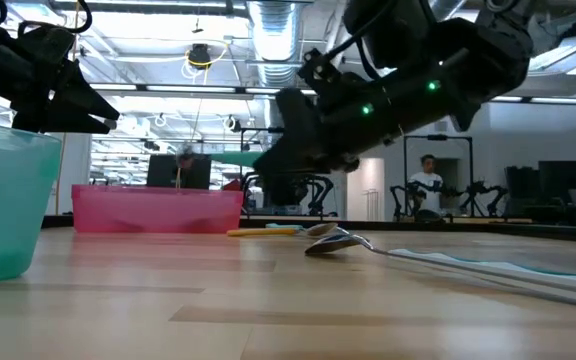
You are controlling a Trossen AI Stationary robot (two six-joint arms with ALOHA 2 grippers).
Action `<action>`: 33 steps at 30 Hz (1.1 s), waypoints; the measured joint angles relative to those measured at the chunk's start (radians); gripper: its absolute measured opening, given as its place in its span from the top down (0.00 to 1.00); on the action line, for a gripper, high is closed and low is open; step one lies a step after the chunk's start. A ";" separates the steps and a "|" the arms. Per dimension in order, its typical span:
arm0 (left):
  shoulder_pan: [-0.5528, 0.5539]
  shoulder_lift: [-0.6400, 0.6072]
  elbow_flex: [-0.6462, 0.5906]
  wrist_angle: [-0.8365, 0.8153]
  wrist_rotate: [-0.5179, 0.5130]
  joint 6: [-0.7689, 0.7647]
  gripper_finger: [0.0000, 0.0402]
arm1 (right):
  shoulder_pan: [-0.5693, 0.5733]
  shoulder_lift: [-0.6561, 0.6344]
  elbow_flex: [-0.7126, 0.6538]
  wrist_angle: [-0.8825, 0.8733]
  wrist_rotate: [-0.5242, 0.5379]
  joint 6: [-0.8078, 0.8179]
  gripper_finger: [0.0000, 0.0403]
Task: Sort silverware by color (type)
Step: Put the blue spoon into the light blue bin
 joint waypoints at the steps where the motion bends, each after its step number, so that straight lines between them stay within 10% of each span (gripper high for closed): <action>1: 0.000 0.000 0.000 0.000 0.000 0.000 0.53 | 0.000 0.000 0.004 0.000 -0.025 0.000 0.81; 10: 0.000 0.000 0.000 0.001 -0.006 0.016 0.53 | 0.000 -0.001 0.037 -0.020 -0.237 0.000 0.81; 23: 0.024 -0.001 0.118 -0.005 -0.047 0.176 0.53 | 0.000 -0.001 0.055 -0.014 -0.238 0.000 0.81; 33: 0.127 -0.001 0.122 -0.054 0.026 0.182 0.53 | -0.004 0.120 0.342 -0.242 -0.309 -0.090 0.81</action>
